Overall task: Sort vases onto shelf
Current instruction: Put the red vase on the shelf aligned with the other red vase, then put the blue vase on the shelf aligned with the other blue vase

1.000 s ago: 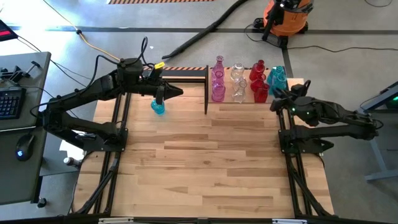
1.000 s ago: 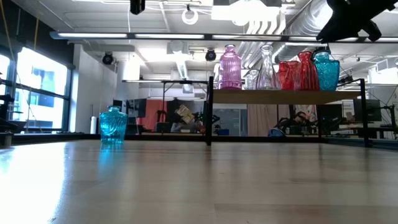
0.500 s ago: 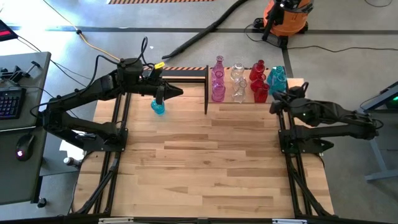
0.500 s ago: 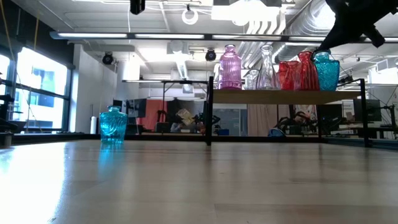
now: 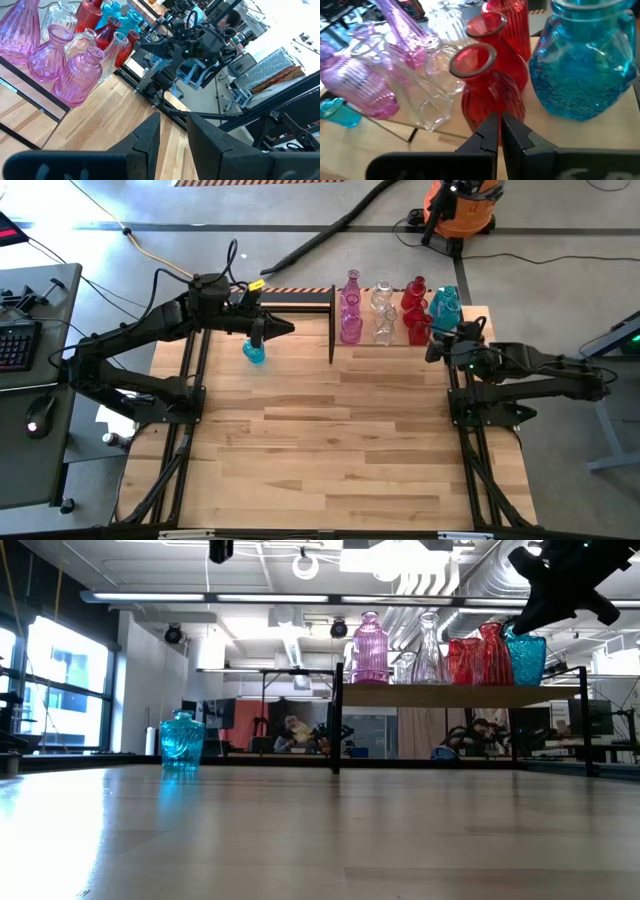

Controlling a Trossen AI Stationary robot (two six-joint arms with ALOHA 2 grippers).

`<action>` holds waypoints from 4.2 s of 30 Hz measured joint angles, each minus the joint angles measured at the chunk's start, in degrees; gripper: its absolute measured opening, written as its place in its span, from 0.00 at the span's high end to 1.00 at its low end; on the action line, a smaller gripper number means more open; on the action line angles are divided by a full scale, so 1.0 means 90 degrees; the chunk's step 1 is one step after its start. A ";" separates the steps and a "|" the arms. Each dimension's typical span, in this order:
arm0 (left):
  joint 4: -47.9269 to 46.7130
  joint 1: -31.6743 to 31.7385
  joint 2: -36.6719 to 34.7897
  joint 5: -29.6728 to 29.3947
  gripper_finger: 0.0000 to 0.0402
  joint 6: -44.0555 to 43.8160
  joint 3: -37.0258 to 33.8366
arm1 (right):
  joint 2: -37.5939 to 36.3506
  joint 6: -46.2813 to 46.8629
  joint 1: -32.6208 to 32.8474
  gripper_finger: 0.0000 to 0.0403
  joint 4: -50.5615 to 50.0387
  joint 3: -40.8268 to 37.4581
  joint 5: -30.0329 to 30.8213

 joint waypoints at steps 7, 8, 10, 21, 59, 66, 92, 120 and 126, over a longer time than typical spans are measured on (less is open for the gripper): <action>0.0002 0.0000 0.0000 -0.0002 0.78 0.0000 0.0000 | 0.0299 0.0303 -0.0002 1.00 -0.0102 0.0000 0.0294; 0.0002 0.0001 0.0000 0.0000 0.78 0.0000 0.0000 | 0.0342 0.0338 -0.0005 1.00 -0.0102 0.0000 0.0297; 0.0001 -0.0001 0.0000 -0.0002 0.78 0.0000 0.0000 | 0.0427 0.0390 -0.0053 1.00 -0.0102 0.0000 0.0293; 0.0002 -0.0001 0.0000 0.0001 0.78 0.0000 0.0000 | 0.0739 0.0373 -0.0359 1.00 0.0102 0.0000 0.0172; 0.0002 -0.0001 0.0000 -0.0002 0.78 0.0000 0.0000 | -0.0614 -0.1636 -0.0399 1.00 0.0907 0.0000 -0.0641; 0.0001 -0.0001 0.0000 0.0000 0.78 0.0000 0.0000 | -0.1761 -0.2771 0.0002 1.00 0.1305 0.0000 -0.0766; -0.0029 -0.0007 0.0002 0.0007 0.78 0.0000 0.0000 | -0.3754 -0.5013 0.0267 1.00 0.2083 -0.1358 -0.3560; -0.0023 -0.0009 0.0000 0.0015 0.78 0.0000 0.0000 | -0.3747 -0.4268 0.0267 0.58 0.3524 -0.2590 -0.4769; -0.0022 -0.0009 0.0000 0.0015 0.78 0.0000 0.0000 | -0.3745 -0.3625 0.0267 0.29 0.3593 -0.2949 -0.4731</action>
